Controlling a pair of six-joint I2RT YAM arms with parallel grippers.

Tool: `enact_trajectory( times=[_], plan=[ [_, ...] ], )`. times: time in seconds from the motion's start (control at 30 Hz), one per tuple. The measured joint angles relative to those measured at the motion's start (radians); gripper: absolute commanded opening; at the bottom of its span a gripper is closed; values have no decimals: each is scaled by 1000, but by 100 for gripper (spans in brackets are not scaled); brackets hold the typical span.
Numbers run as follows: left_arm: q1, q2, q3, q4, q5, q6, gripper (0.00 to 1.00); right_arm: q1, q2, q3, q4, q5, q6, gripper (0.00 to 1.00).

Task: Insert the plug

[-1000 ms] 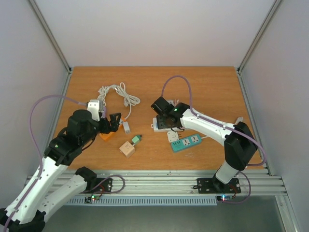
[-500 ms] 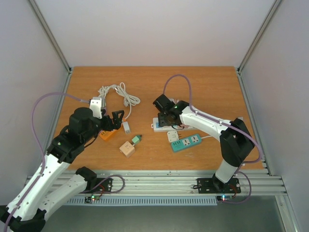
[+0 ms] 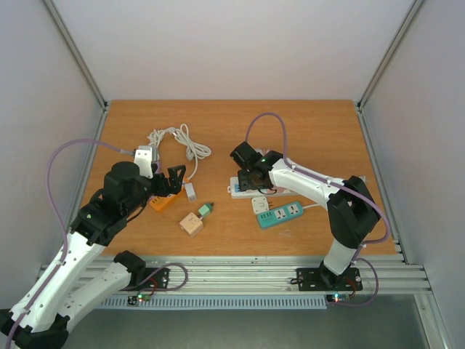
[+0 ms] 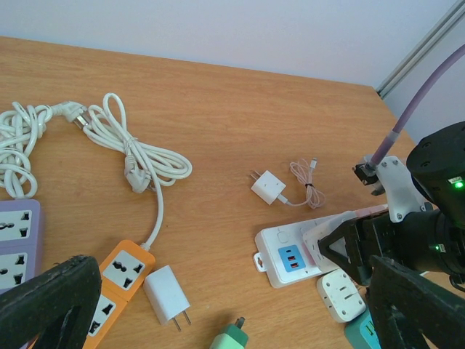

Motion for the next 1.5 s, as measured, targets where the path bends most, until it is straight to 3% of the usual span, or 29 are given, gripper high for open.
enact_trajectory(
  times=[0.43, 0.9, 1.5],
  plan=[
    [1, 0, -2, 1, 0, 0, 99, -3, 10, 16, -19, -21, 10, 22],
    [1, 0, -7, 8, 0, 4, 99, -11, 124, 186, -190, -27, 154, 22],
    [1, 0, -16, 8, 2, 8, 99, -11, 163, 182, -177, -12, 180, 21]
  ],
)
